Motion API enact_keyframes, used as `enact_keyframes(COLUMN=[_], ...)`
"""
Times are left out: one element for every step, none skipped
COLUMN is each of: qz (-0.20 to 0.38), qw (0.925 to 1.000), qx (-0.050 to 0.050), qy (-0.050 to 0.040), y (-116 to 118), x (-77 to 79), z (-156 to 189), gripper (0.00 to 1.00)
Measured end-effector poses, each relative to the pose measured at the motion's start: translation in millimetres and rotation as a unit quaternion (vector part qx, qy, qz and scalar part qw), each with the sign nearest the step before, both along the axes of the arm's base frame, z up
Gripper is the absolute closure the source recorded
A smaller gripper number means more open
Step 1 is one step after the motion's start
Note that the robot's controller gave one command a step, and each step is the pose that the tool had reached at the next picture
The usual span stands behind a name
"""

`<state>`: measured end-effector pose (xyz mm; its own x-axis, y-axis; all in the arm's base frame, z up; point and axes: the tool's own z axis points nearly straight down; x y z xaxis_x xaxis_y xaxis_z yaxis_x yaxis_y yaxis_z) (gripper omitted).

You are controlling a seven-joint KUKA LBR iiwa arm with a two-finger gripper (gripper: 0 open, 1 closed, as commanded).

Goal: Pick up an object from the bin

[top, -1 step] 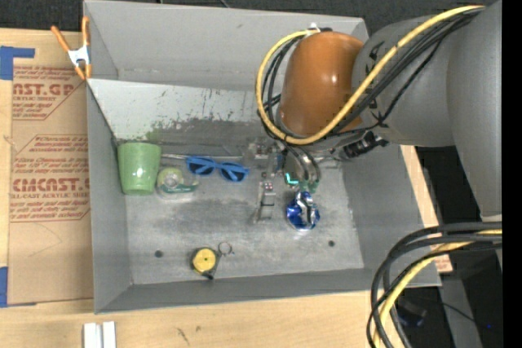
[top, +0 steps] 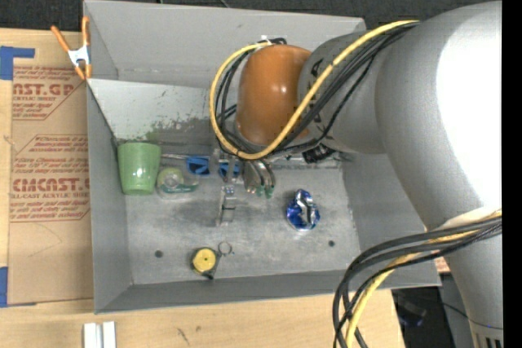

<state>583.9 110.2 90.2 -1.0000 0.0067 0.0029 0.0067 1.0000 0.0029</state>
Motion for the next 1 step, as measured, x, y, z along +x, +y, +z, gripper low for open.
enact_keyframes(qz=[0.007], qw=[1.0000], qx=[0.001], qy=[-0.0024], y=[41.3], x=[-62.9], z=[61.1], gripper=[0.00])
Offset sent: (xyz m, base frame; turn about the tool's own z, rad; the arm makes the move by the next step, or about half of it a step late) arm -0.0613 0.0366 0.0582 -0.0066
